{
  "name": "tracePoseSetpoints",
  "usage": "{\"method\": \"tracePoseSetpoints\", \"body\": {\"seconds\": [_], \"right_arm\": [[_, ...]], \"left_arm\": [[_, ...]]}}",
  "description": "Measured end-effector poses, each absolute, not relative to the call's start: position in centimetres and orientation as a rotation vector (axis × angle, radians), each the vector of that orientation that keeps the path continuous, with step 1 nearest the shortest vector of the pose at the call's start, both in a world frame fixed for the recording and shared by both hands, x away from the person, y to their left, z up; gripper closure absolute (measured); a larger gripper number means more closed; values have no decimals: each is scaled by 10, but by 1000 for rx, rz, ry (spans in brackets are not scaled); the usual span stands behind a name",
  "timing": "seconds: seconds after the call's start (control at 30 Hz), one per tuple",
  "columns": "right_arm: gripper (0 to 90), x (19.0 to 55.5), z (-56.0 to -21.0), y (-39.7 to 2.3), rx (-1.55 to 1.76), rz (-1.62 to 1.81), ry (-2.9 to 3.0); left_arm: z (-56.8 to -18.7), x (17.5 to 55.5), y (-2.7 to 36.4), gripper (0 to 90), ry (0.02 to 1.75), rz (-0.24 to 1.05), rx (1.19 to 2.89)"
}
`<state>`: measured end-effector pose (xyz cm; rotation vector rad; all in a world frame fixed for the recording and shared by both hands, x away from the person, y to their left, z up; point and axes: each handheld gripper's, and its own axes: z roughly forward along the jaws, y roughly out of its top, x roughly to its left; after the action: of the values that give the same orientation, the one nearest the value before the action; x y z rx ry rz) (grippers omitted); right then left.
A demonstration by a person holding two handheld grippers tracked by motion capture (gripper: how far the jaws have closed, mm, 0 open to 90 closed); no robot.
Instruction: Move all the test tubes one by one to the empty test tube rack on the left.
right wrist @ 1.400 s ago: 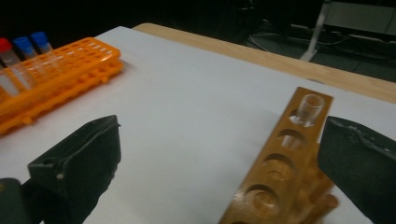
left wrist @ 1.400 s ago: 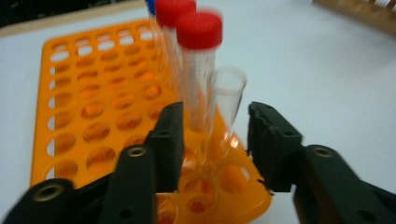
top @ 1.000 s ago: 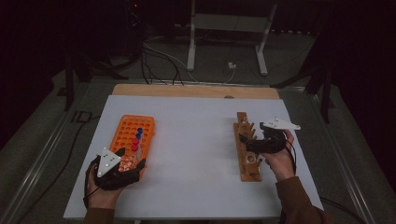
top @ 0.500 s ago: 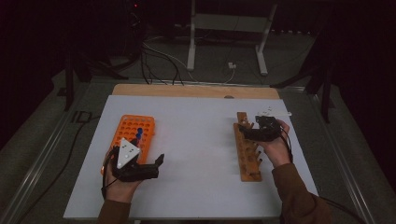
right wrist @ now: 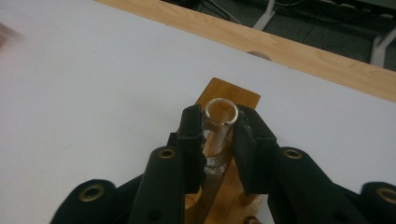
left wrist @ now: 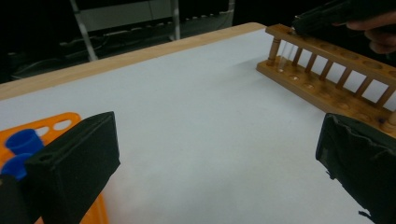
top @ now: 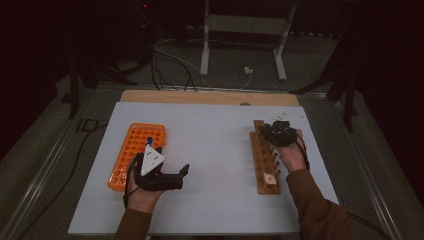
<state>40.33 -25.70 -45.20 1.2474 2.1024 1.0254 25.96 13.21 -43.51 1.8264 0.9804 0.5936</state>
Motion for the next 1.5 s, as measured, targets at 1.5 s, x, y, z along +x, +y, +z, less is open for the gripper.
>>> {"method": "tracePoseSetpoints", "body": {"seconds": [1.5], "right_arm": [[768, 349, -397, -234, 1010, 1261, 2065]], "left_arm": [[-449, 269, 101, 8, 925, 515, 1860]]}}
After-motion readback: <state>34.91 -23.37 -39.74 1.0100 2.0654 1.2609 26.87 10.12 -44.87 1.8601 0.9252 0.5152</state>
